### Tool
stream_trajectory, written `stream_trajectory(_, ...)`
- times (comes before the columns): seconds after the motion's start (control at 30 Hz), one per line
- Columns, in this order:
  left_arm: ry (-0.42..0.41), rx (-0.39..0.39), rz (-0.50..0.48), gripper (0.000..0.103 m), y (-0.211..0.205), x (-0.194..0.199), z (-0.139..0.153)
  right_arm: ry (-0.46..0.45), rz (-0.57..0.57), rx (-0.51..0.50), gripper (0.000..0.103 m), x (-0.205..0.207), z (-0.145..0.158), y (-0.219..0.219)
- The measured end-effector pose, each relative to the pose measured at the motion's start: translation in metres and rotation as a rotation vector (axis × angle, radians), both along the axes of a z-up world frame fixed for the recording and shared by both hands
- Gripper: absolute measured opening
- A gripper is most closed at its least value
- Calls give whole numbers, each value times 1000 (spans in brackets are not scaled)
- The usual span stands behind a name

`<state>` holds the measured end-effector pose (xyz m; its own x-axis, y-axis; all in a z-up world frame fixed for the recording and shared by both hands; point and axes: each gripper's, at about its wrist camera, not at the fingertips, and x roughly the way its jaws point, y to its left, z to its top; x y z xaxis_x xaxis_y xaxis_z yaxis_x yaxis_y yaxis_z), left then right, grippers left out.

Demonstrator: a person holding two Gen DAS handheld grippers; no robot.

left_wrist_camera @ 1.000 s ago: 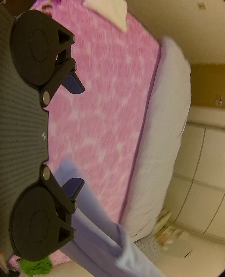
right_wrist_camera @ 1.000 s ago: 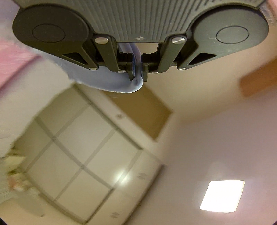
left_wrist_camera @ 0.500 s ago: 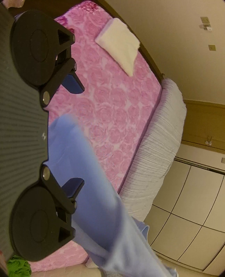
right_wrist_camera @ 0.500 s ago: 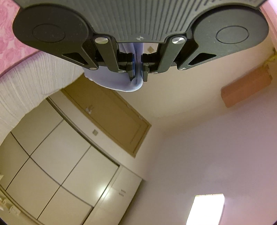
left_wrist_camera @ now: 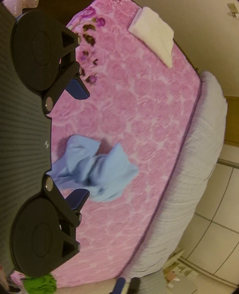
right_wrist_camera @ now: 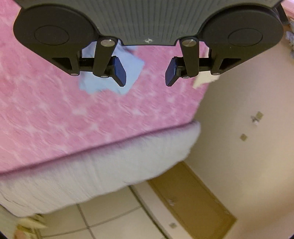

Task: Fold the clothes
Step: 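Carry the sweatshirt with the right gripper and drop it on the bed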

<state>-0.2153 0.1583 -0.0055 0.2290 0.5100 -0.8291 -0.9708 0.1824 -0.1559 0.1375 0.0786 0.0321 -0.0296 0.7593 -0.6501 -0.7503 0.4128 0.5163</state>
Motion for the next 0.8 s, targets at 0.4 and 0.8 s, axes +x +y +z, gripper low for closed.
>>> stream_trajectory(0.4,92,-30,-114,102,-79,61,-20,-66,38,-207,57,-4,-68,-89)
stream_trajectory(0.8,122,-14,-164,102,-161,86,-15,-108,133,-295,64,-49,-88,-148)
